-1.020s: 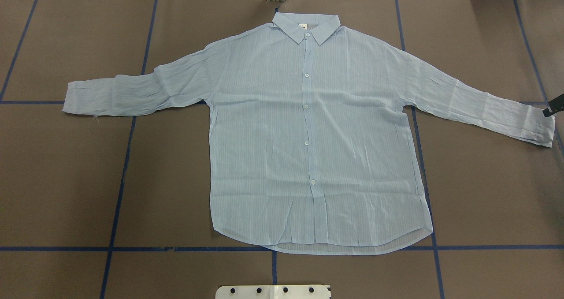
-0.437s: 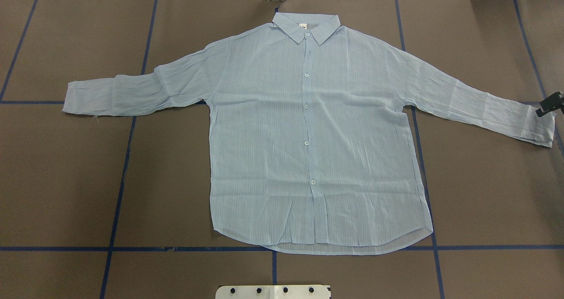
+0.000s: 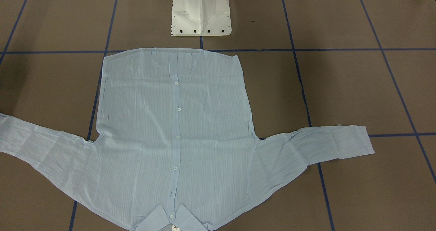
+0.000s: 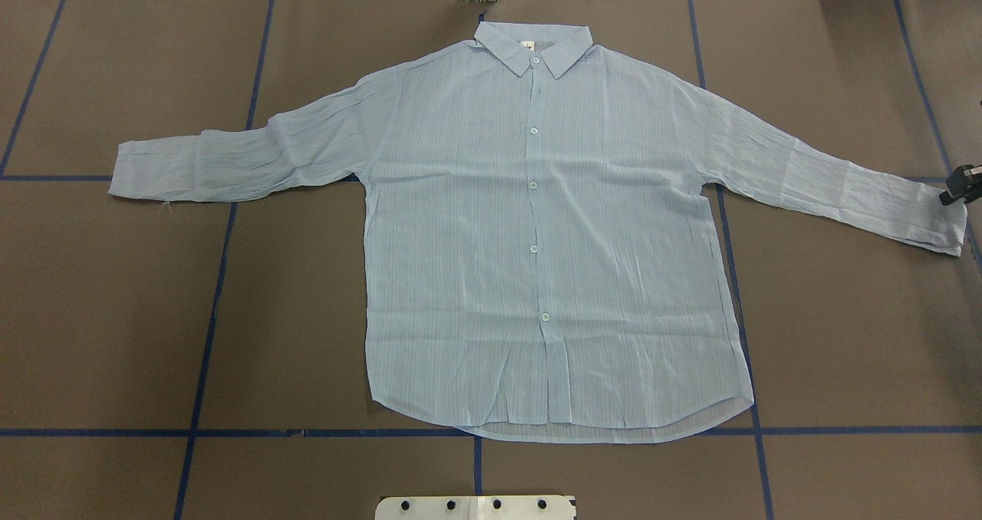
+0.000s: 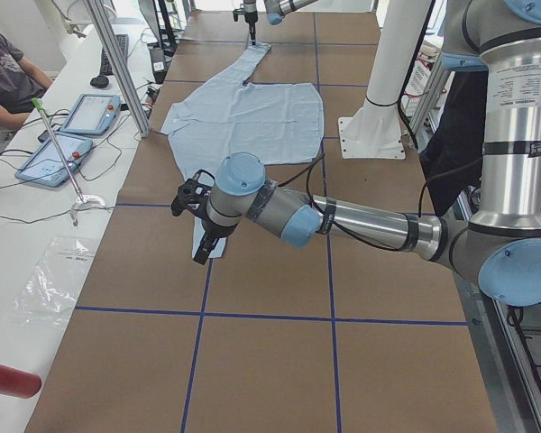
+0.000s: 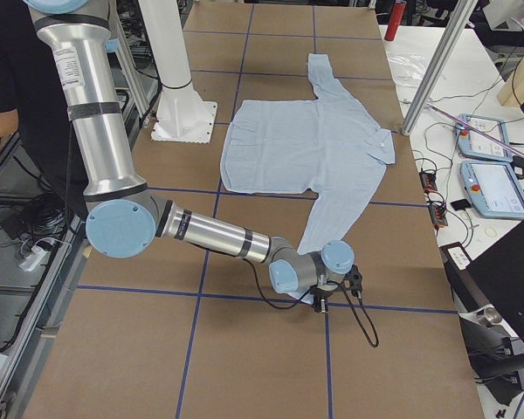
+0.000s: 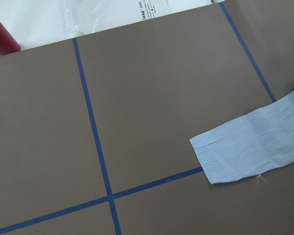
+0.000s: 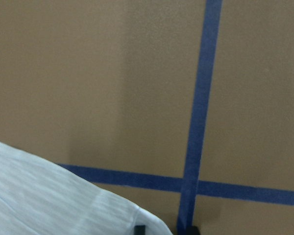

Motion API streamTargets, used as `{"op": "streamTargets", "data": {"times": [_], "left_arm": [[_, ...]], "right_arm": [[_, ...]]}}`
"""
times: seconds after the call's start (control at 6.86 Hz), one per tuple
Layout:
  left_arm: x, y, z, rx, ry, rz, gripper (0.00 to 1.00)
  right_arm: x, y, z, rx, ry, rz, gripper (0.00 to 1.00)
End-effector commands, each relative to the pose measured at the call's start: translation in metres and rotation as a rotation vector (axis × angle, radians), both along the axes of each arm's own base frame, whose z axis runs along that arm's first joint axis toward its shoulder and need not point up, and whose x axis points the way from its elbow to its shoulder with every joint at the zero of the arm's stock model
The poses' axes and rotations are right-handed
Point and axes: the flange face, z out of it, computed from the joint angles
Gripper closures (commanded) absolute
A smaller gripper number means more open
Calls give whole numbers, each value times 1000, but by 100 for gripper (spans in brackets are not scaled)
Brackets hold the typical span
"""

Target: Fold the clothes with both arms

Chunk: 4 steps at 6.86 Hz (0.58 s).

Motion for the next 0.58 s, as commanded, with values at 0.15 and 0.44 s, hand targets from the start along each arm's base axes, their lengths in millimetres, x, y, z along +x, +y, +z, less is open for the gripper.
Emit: {"op": "streamTargets", "data": {"times": [0.15, 0.44], "left_arm": [[0, 0, 1, 1, -2, 1, 0], [0, 0, -2, 6, 0, 2, 0]], "right_arm": [[-4, -4, -15, 23, -14, -1, 100], [-12, -9, -71, 13, -147, 30, 100]]}}
